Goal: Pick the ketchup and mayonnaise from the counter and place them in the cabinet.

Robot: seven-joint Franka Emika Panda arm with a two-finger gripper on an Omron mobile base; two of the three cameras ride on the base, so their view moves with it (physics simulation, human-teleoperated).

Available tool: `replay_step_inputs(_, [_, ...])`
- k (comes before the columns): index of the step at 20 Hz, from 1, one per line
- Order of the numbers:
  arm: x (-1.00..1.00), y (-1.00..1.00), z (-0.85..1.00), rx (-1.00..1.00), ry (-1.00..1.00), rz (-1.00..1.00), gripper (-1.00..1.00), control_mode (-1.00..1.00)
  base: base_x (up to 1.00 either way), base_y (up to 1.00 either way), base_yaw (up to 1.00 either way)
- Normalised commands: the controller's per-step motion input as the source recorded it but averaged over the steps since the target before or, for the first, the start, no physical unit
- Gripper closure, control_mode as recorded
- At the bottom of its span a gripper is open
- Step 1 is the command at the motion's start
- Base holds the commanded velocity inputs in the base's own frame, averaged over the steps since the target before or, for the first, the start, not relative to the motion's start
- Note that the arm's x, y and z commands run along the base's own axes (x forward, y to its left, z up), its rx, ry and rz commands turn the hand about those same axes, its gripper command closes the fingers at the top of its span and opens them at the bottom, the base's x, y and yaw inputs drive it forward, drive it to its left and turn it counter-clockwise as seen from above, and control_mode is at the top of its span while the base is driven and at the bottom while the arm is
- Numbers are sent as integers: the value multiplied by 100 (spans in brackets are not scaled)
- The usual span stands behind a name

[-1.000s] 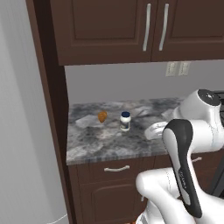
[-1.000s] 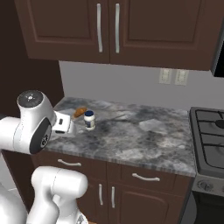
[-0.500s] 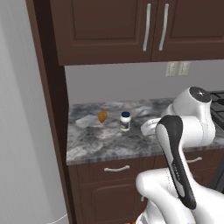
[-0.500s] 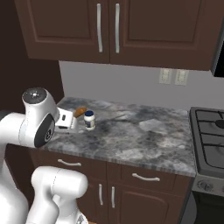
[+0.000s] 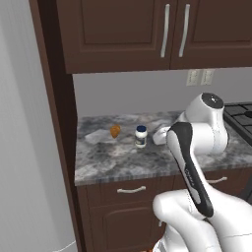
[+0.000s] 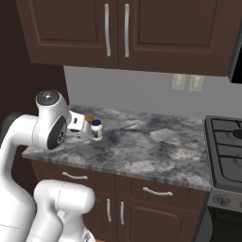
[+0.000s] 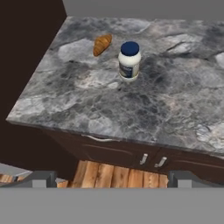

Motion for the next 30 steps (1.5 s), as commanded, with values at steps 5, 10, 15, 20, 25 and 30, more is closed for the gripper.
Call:
replay_step_inputs(5, [22, 0, -30, 0, 0, 0, -100, -100, 0, 0, 0])
replay_step_inputs(10, [22, 0, -33, -1, -1, 0, -100, -100, 0, 0, 0])
replay_step_inputs(15, [26, 0, -7, 0, -4, 0, -100, -100, 0, 0, 0])
replay_step_inputs(20, [27, 0, -2, 0, -8, 0, -100, -100, 0, 0, 0])
replay_step_inputs(25, [30, 0, -7, 0, -6, 0, -100, -100, 0, 0, 0])
replay_step_inputs(30, [39, 0, -10, 0, 0, 0, -100, -100, 0, 0, 0])
